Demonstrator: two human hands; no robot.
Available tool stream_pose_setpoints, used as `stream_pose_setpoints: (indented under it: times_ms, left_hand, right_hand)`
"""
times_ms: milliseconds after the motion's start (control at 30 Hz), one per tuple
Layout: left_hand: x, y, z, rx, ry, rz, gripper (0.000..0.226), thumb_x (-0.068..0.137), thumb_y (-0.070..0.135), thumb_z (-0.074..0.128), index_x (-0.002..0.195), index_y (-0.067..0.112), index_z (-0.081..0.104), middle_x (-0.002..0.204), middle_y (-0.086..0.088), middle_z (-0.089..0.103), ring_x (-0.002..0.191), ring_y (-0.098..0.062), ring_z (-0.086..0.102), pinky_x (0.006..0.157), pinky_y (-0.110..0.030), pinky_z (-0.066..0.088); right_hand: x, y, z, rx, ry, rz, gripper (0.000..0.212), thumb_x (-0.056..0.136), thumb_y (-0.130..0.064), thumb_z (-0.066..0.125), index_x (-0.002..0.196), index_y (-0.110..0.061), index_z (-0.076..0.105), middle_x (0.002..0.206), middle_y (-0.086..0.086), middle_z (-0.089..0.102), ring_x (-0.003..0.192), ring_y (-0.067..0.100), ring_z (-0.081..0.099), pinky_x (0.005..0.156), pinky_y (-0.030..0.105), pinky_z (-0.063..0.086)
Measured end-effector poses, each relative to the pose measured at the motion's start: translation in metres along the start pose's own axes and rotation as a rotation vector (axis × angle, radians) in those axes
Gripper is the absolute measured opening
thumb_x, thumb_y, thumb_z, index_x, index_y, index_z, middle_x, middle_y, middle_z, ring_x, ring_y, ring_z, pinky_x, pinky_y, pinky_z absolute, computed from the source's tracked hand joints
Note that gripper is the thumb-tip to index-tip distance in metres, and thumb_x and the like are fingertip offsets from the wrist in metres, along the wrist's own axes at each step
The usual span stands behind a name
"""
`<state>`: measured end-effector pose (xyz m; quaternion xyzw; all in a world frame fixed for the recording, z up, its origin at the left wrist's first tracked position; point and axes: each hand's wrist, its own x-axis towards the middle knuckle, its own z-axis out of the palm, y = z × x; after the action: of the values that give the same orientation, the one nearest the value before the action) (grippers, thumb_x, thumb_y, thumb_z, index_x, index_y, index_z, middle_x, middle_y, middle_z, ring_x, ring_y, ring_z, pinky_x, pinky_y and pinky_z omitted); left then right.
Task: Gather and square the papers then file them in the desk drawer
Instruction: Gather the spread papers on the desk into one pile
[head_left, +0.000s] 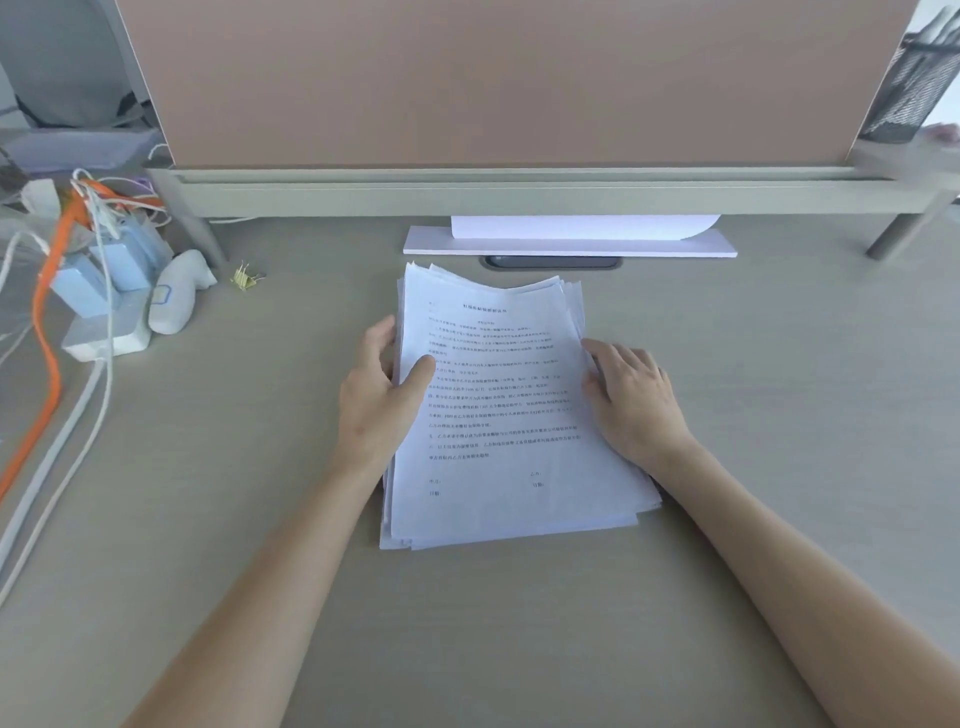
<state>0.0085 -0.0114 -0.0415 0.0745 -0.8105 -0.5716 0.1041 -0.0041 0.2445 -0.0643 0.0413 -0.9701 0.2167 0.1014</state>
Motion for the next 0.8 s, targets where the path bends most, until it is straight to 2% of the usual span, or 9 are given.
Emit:
stream_pose_setpoints:
  times_ms: [67, 133, 200, 367, 467, 567, 667, 733, 800]
  left_hand:
    - [0.001, 0.001, 0.002, -0.094, -0.033, -0.099, 0.054, 0.087, 0.025, 0.068, 0.137, 0.025, 0.046, 0.120, 0.022, 0.060, 0.102, 0.006, 0.061, 0.087, -0.022, 0.045]
    - [0.003, 0.002, 0.002, -0.108, -0.080, -0.163, 0.037, 0.085, 0.022, 0.070, 0.120, 0.020, 0.059, 0.112, 0.011, 0.070, 0.099, -0.008, 0.068, 0.078, -0.026, 0.050]
    - [0.004, 0.004, 0.000, -0.133, -0.120, -0.203, 0.028, 0.085, 0.014, 0.068, 0.112, 0.015, 0.062, 0.105, 0.004, 0.073, 0.093, -0.014, 0.071, 0.070, -0.028, 0.051]
    - [-0.003, 0.012, -0.003, -0.163, -0.212, -0.183, 0.048, 0.089, 0.003, 0.062, 0.124, 0.024, 0.038, 0.099, 0.012, 0.064, 0.087, -0.008, 0.065, 0.065, -0.026, 0.048]
    - [-0.008, 0.021, -0.005, -0.224, -0.218, -0.155, 0.046, 0.089, 0.000, 0.062, 0.124, 0.019, 0.040, 0.097, 0.012, 0.065, 0.075, 0.000, 0.066, 0.054, -0.015, 0.049]
    - [-0.011, 0.032, -0.012, -0.339, -0.205, -0.133, 0.036, 0.089, -0.002, 0.063, 0.120, 0.011, 0.051, 0.103, 0.001, 0.072, 0.080, -0.004, 0.074, 0.064, -0.022, 0.058]
    - [-0.014, 0.045, -0.018, -0.450, -0.207, -0.130, 0.033, 0.087, 0.001, 0.066, 0.119, 0.013, 0.064, 0.112, -0.006, 0.076, 0.098, -0.023, 0.074, 0.083, -0.040, 0.059]
    - [-0.017, 0.056, -0.020, -0.522, -0.185, -0.123, 0.029, 0.087, 0.003, 0.067, 0.113, 0.013, 0.066, 0.106, -0.005, 0.078, 0.095, -0.025, 0.075, 0.078, -0.041, 0.060]
    - [-0.018, 0.068, -0.021, -0.573, -0.178, -0.107, 0.021, 0.088, 0.005, 0.067, 0.105, 0.015, 0.069, 0.100, -0.005, 0.079, 0.091, -0.026, 0.076, 0.075, -0.041, 0.060]
  right_hand:
    - [-0.002, -0.001, 0.002, -0.038, -0.002, -0.023, 0.041, 0.100, -0.015, 0.042, 0.141, -0.011, 0.049, 0.136, 0.008, 0.060, 0.126, 0.037, 0.046, 0.105, 0.043, 0.033]
    - [-0.003, -0.001, 0.002, -0.032, -0.008, -0.021, 0.041, 0.100, -0.013, 0.041, 0.141, -0.010, 0.049, 0.134, 0.008, 0.060, 0.126, 0.037, 0.046, 0.103, 0.043, 0.034]
    - [-0.004, -0.001, 0.001, -0.005, -0.010, -0.010, 0.041, 0.100, -0.010, 0.041, 0.139, -0.009, 0.050, 0.131, 0.008, 0.063, 0.127, 0.037, 0.046, 0.102, 0.042, 0.035]
    - [-0.006, -0.006, -0.006, 0.053, -0.039, 0.004, 0.033, 0.100, -0.014, 0.041, 0.129, -0.008, 0.054, 0.112, 0.006, 0.068, 0.121, 0.035, 0.049, 0.099, 0.043, 0.038]
    - [-0.006, -0.009, -0.013, 0.165, -0.060, 0.076, 0.024, 0.099, -0.026, 0.042, 0.112, -0.011, 0.055, 0.095, 0.003, 0.065, 0.109, 0.035, 0.051, 0.088, 0.040, 0.041]
    - [-0.003, -0.012, -0.027, 0.387, -0.096, 0.163, 0.031, 0.098, -0.035, 0.048, 0.120, -0.016, 0.057, 0.106, 0.006, 0.072, 0.103, 0.031, 0.062, 0.090, 0.043, 0.050]
    - [0.000, -0.021, -0.048, 0.937, -0.140, 0.280, 0.022, 0.100, -0.020, 0.054, 0.118, -0.015, 0.066, 0.112, 0.006, 0.076, 0.098, 0.026, 0.074, 0.084, 0.037, 0.060]
    - [0.000, -0.027, -0.061, 1.175, -0.148, 0.293, 0.018, 0.101, -0.011, 0.053, 0.109, -0.008, 0.069, 0.108, 0.008, 0.078, 0.096, 0.027, 0.075, 0.078, 0.035, 0.061]
    - [0.002, -0.033, -0.070, 1.198, -0.081, 0.264, 0.019, 0.100, -0.013, 0.055, 0.112, -0.007, 0.068, 0.111, 0.006, 0.077, 0.101, 0.027, 0.074, 0.085, 0.041, 0.059]
